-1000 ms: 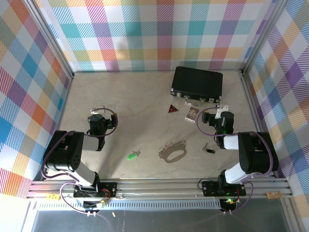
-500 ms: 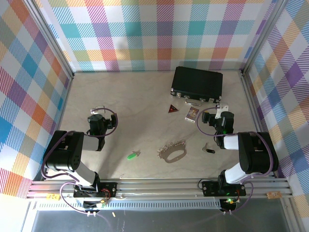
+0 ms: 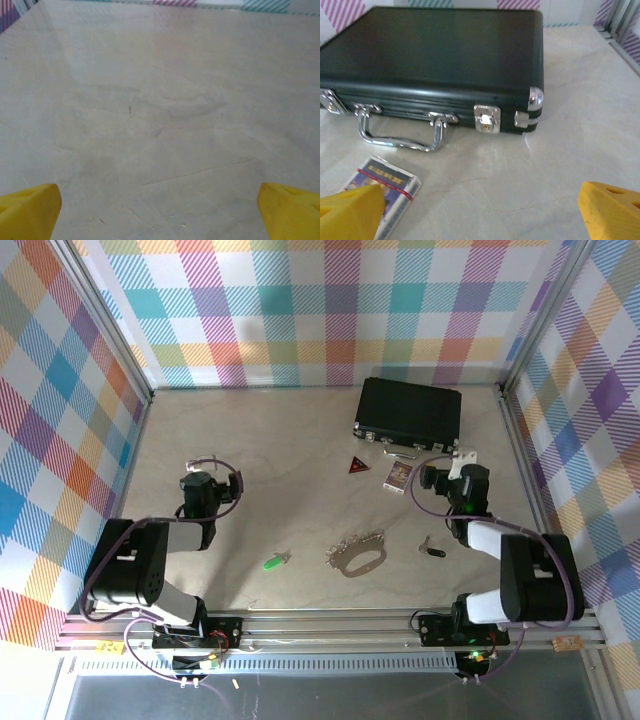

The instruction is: Put the keys on the keyring

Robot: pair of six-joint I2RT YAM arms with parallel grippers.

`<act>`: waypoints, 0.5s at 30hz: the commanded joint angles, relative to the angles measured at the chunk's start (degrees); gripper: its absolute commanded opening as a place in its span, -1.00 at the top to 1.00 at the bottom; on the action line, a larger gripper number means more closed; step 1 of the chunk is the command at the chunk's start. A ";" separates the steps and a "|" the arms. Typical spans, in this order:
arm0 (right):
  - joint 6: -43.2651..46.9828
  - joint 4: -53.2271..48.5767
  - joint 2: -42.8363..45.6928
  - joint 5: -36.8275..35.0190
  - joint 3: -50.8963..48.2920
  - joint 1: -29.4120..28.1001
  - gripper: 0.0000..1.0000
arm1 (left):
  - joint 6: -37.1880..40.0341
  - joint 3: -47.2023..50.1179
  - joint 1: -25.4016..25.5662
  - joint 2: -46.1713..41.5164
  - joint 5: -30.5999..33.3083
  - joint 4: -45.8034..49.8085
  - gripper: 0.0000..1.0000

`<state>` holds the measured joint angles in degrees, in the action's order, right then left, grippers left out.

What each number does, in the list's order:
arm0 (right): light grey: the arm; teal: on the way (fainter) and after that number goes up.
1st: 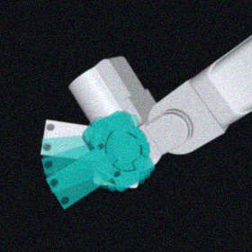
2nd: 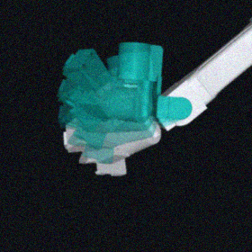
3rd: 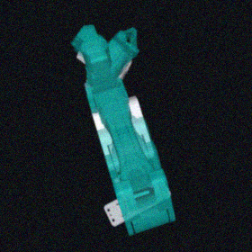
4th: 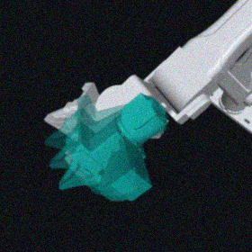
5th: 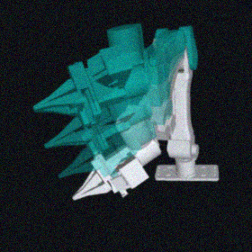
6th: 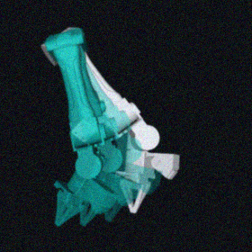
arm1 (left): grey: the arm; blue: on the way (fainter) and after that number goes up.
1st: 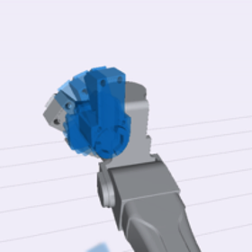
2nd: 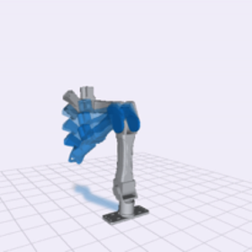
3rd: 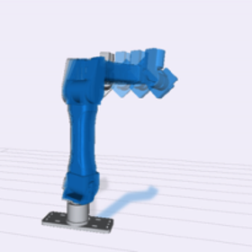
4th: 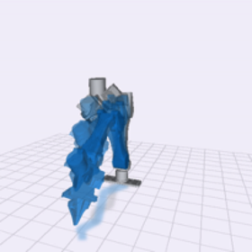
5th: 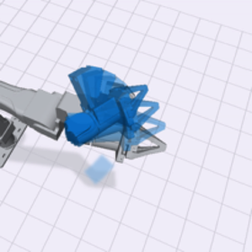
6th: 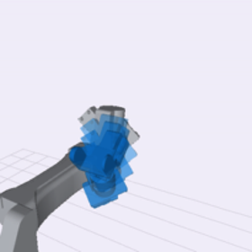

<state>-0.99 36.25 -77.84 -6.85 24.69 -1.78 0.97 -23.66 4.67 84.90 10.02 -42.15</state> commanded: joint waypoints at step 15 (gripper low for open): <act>-13.22 -59.09 13.54 5.27 22.01 -10.99 -0.98 | -22.12 -13.21 3.87 -25.60 -23.92 50.98 -0.99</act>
<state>-12.93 -10.07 -65.63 -7.35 43.68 -9.63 -16.99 -35.79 6.63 60.99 -4.14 -2.87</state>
